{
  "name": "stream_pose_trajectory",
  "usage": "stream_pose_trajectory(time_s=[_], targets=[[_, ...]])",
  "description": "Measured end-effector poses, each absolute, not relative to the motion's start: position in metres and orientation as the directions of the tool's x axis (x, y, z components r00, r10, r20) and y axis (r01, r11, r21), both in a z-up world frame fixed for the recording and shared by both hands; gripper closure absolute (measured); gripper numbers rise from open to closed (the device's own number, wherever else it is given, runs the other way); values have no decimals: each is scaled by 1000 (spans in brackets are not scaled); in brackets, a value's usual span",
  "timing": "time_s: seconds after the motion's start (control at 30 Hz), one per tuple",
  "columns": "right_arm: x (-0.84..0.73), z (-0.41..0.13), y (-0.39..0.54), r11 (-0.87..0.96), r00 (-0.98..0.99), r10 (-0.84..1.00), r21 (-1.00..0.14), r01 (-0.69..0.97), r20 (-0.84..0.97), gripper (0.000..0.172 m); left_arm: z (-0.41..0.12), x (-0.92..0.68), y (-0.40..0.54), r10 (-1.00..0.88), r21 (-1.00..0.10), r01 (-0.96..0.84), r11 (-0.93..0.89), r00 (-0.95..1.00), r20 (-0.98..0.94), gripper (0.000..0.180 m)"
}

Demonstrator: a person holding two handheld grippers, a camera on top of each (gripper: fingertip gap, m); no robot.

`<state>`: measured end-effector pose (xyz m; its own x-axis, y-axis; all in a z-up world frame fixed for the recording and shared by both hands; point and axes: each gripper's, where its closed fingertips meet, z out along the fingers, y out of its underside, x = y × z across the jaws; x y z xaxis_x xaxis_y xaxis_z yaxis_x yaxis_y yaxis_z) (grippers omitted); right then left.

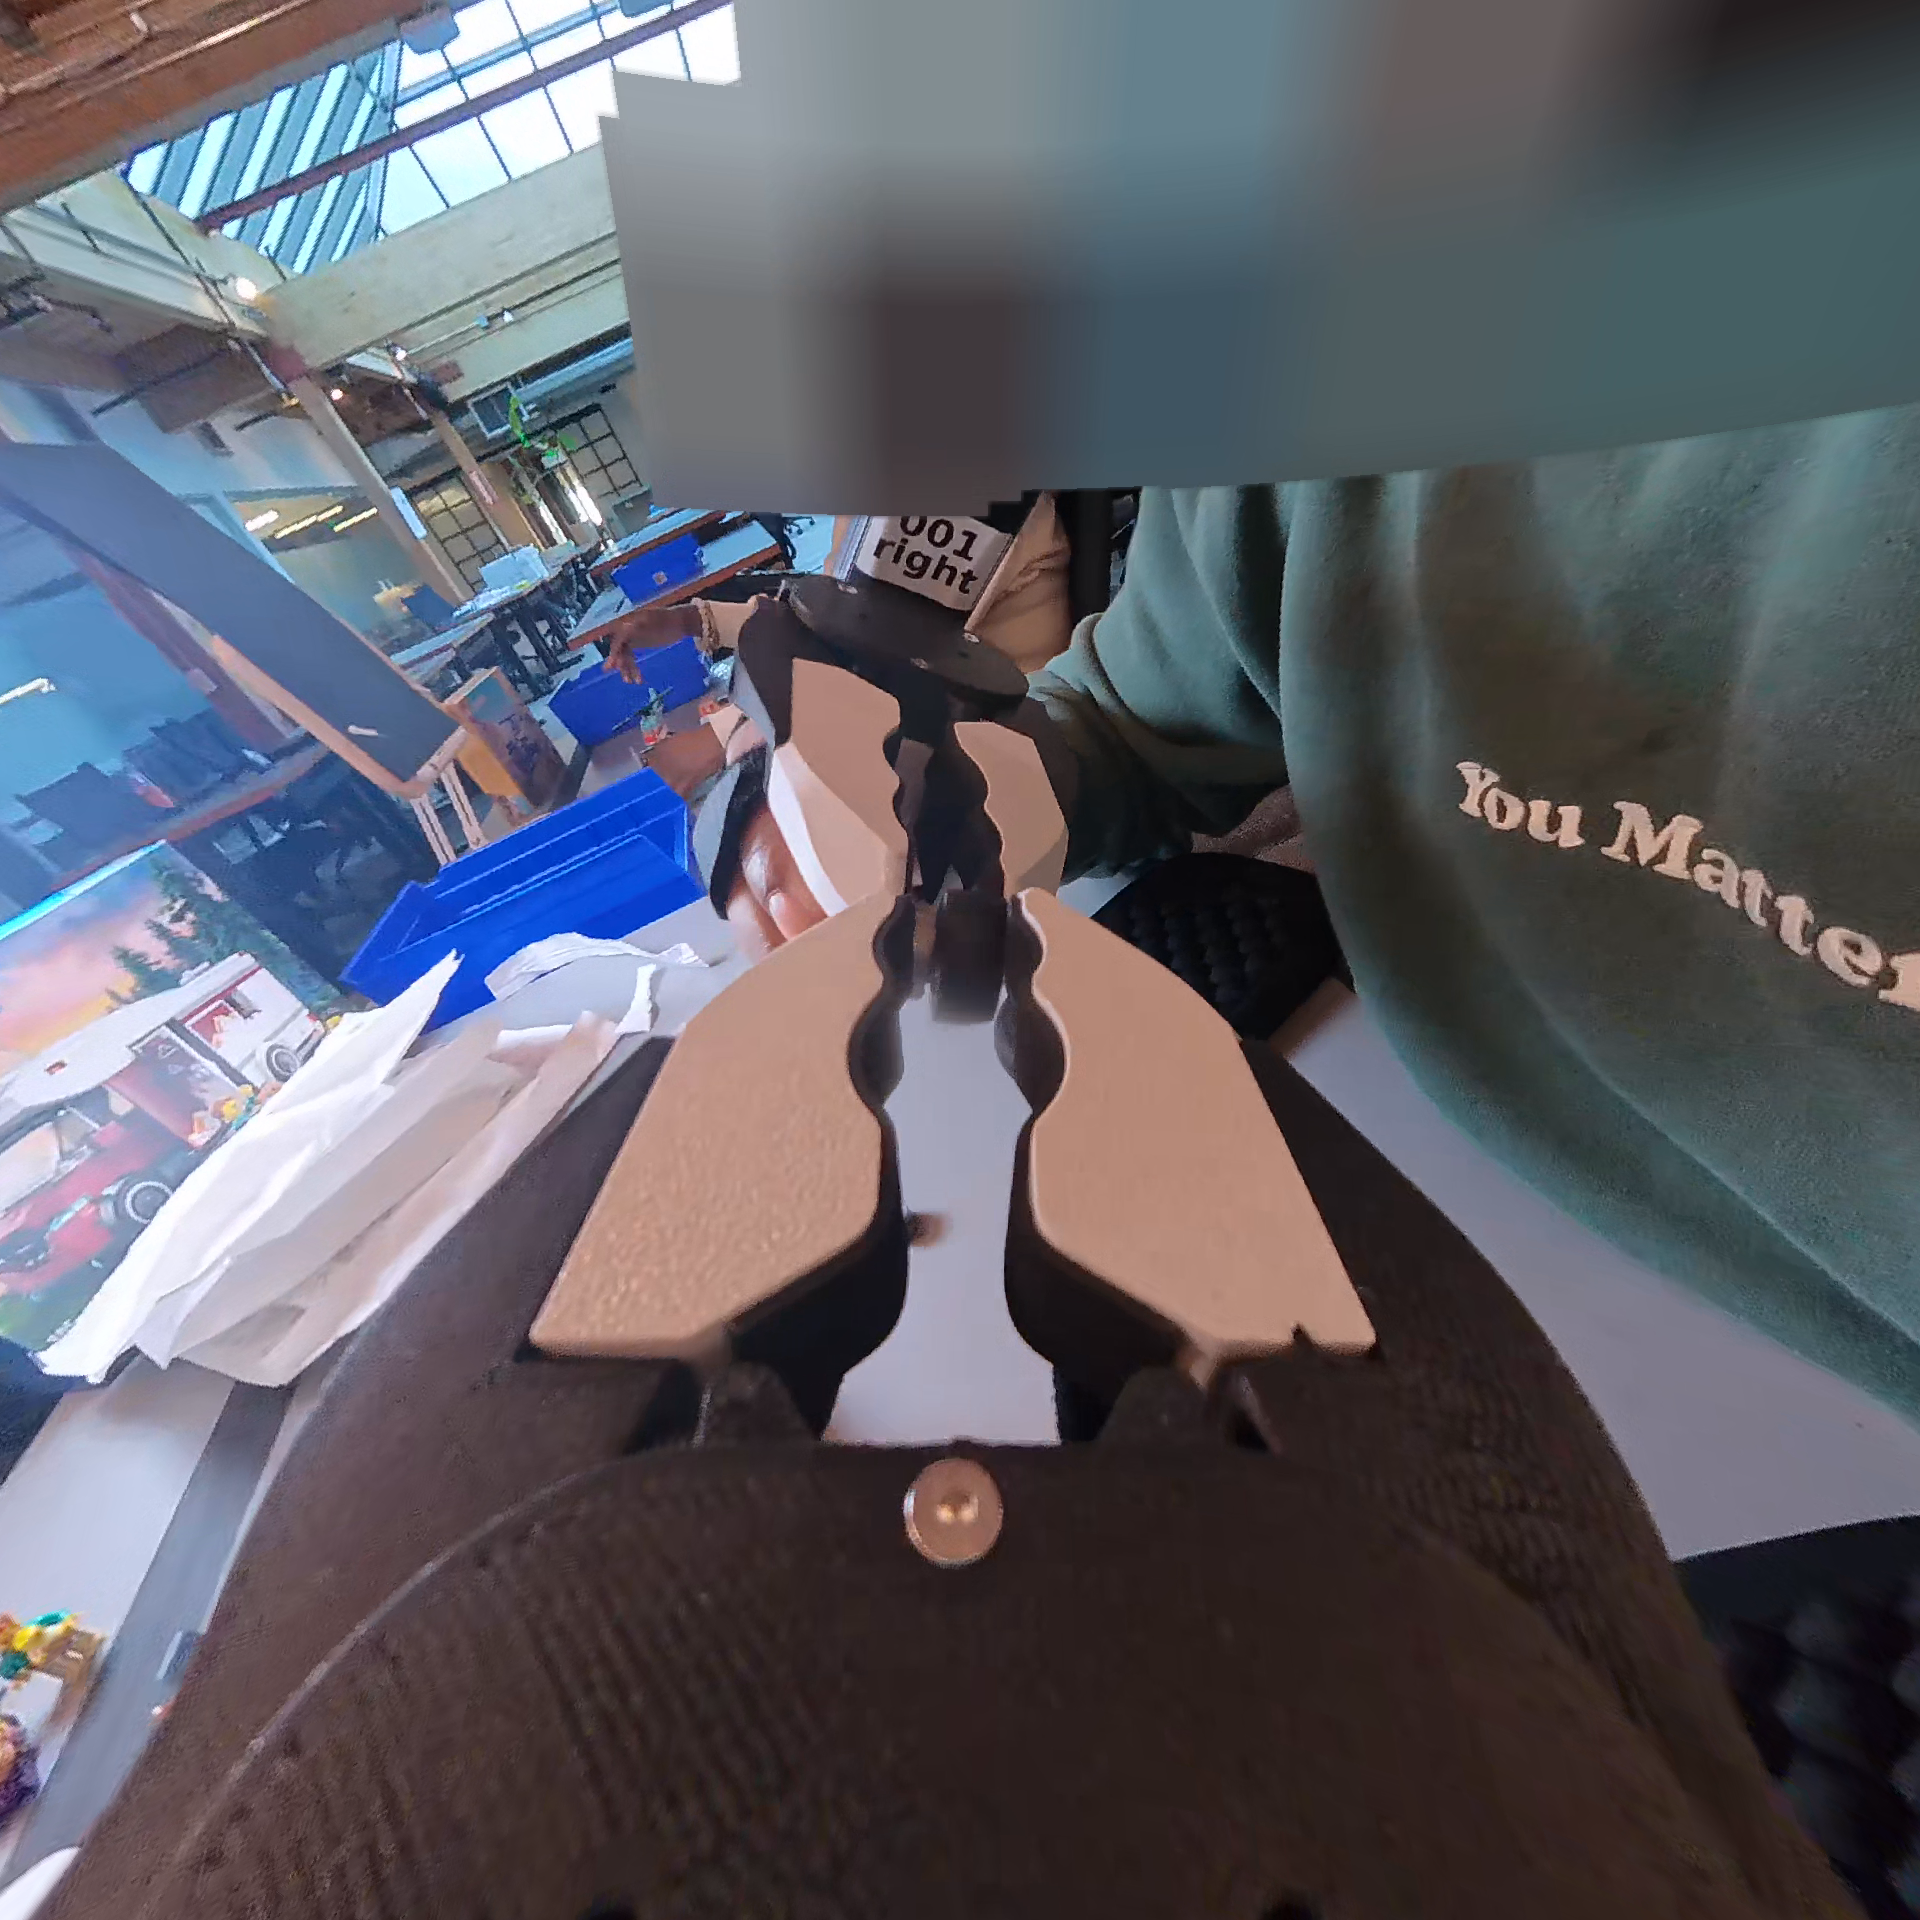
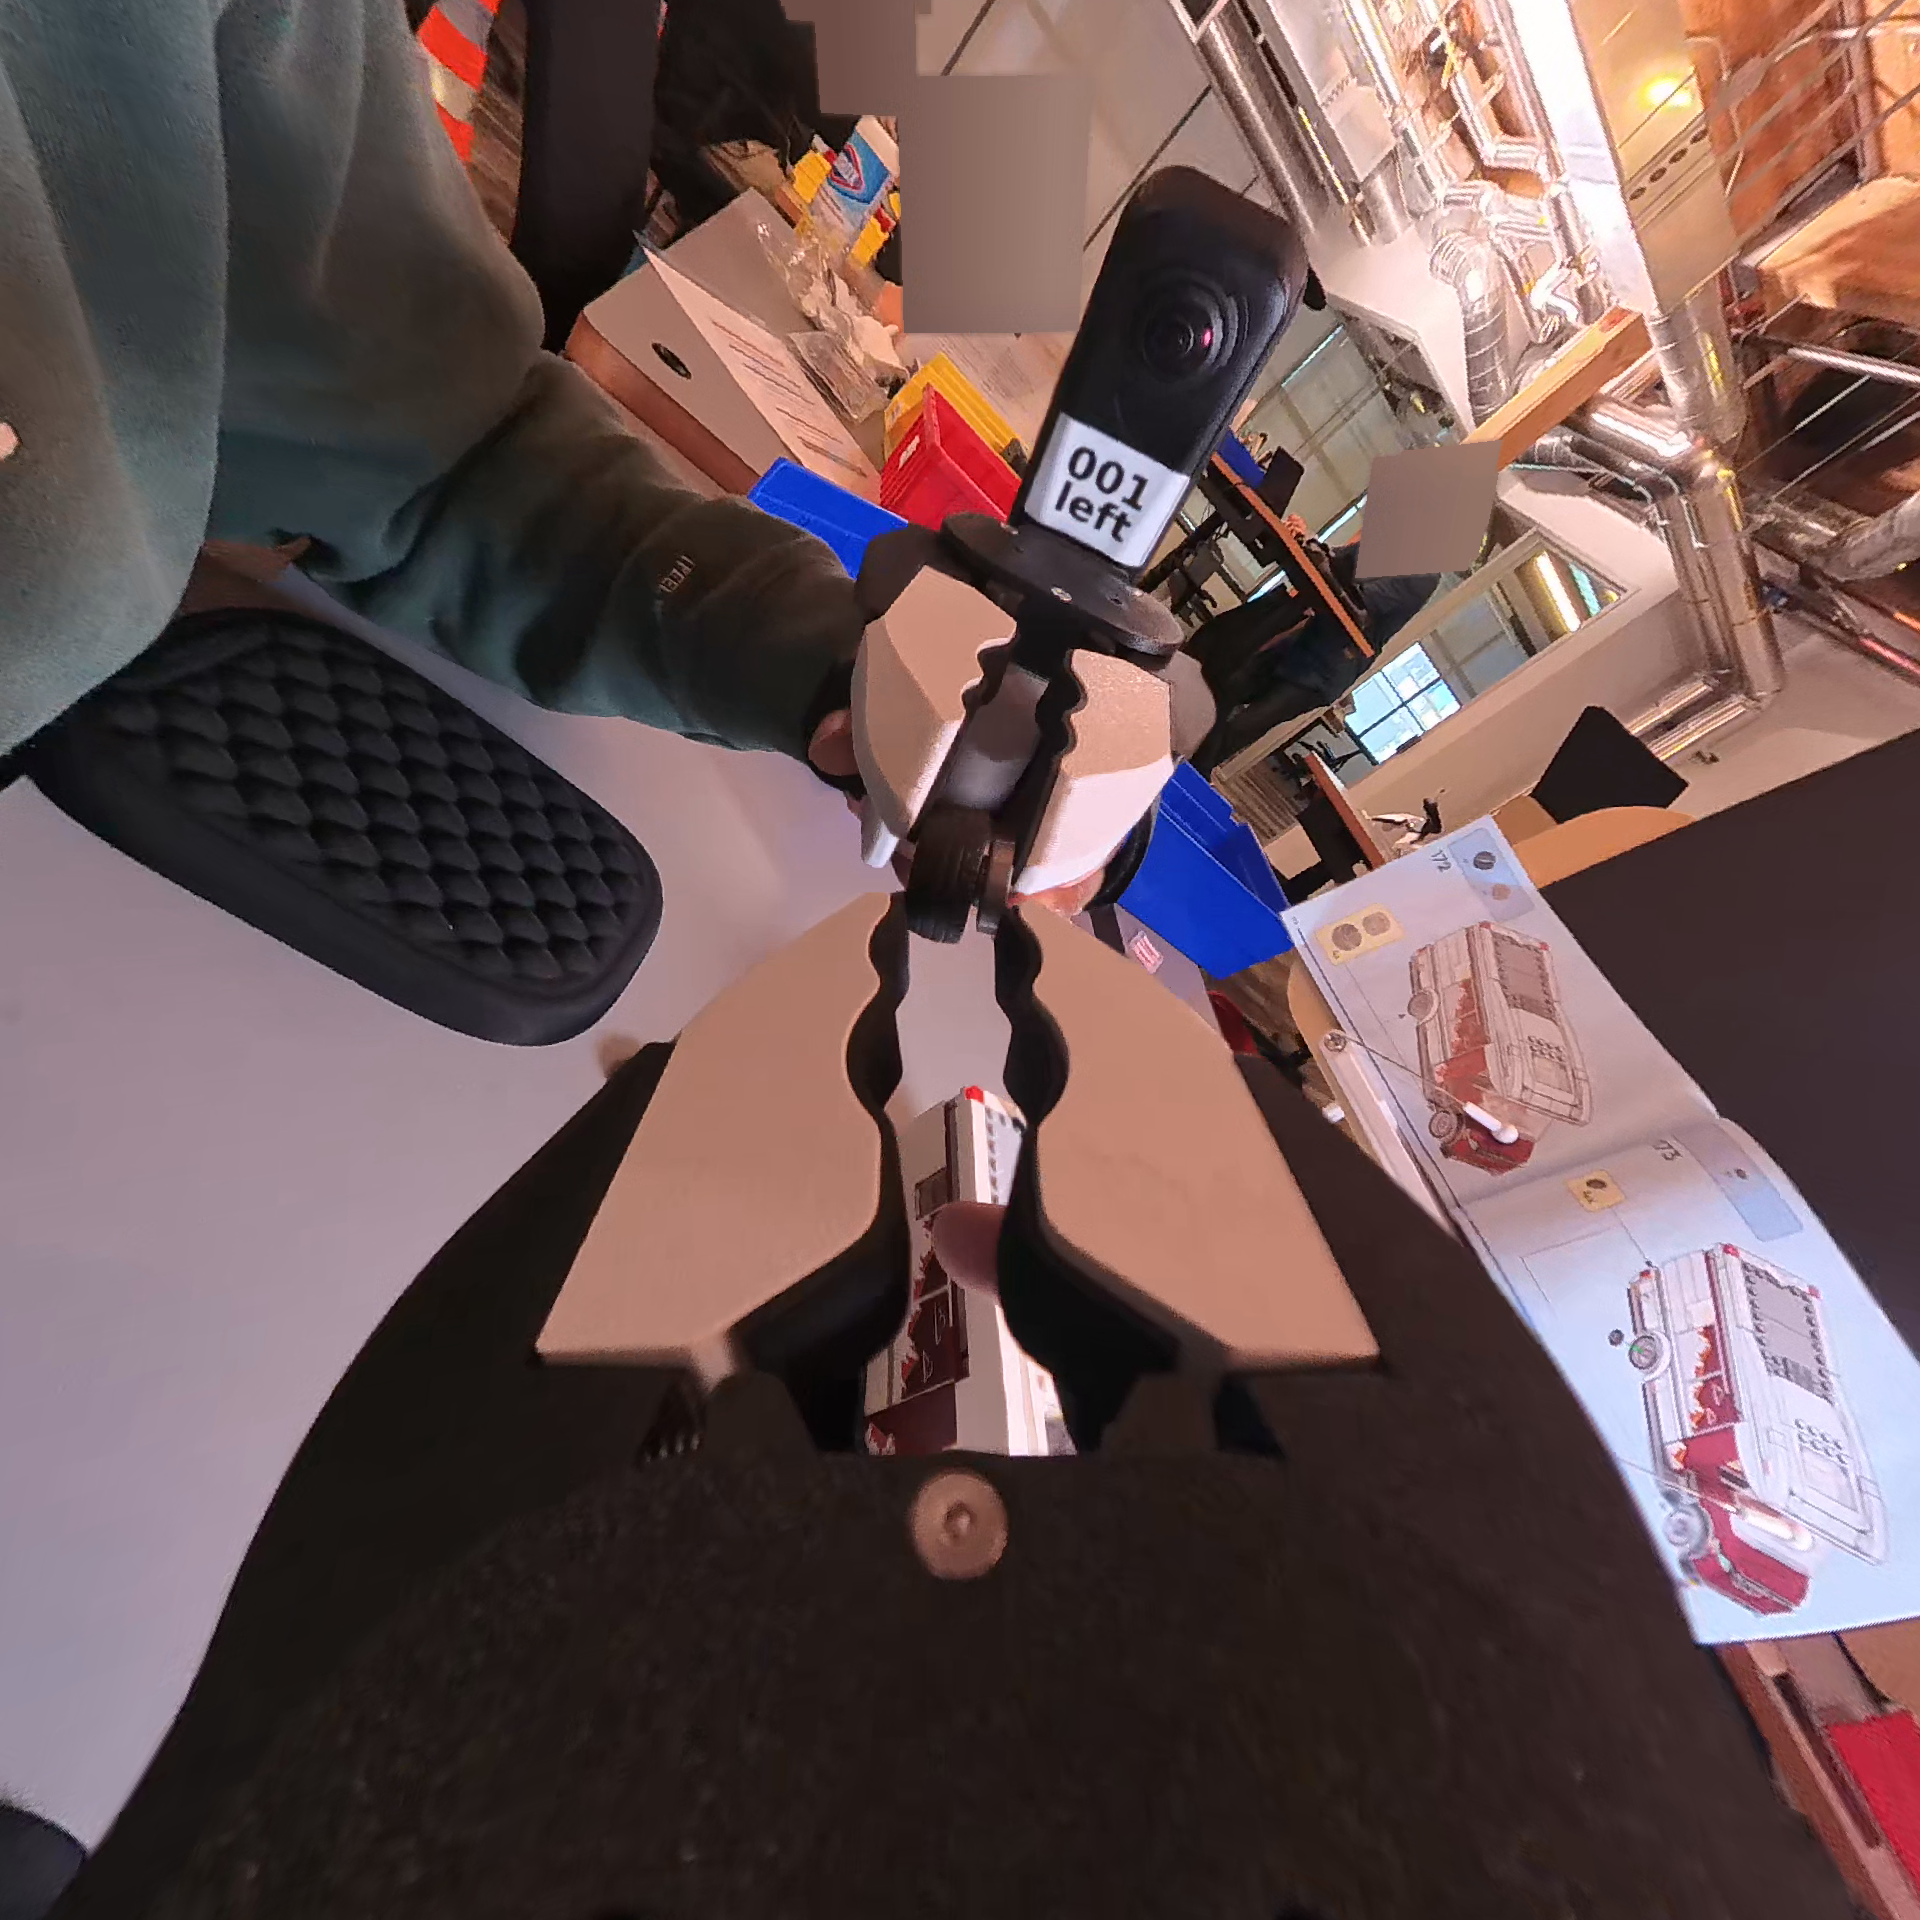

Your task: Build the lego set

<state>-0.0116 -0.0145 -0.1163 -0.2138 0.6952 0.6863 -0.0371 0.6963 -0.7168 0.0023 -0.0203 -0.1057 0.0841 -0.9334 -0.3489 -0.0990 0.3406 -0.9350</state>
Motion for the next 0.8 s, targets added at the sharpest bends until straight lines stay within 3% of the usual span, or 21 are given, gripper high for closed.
stream_pose_trajectory(time_s=[0.4,0.8], targets=[[-6,-110,-32,731,-219,651,-678,-76,727,159,-100,8,-38,-866,-868,-35,496,57,-497,164],[-14,-108,-13,577,-217,778,-807,-124,589,145,-90,4,-27,-860,-868,22,495,152,-487,165]])
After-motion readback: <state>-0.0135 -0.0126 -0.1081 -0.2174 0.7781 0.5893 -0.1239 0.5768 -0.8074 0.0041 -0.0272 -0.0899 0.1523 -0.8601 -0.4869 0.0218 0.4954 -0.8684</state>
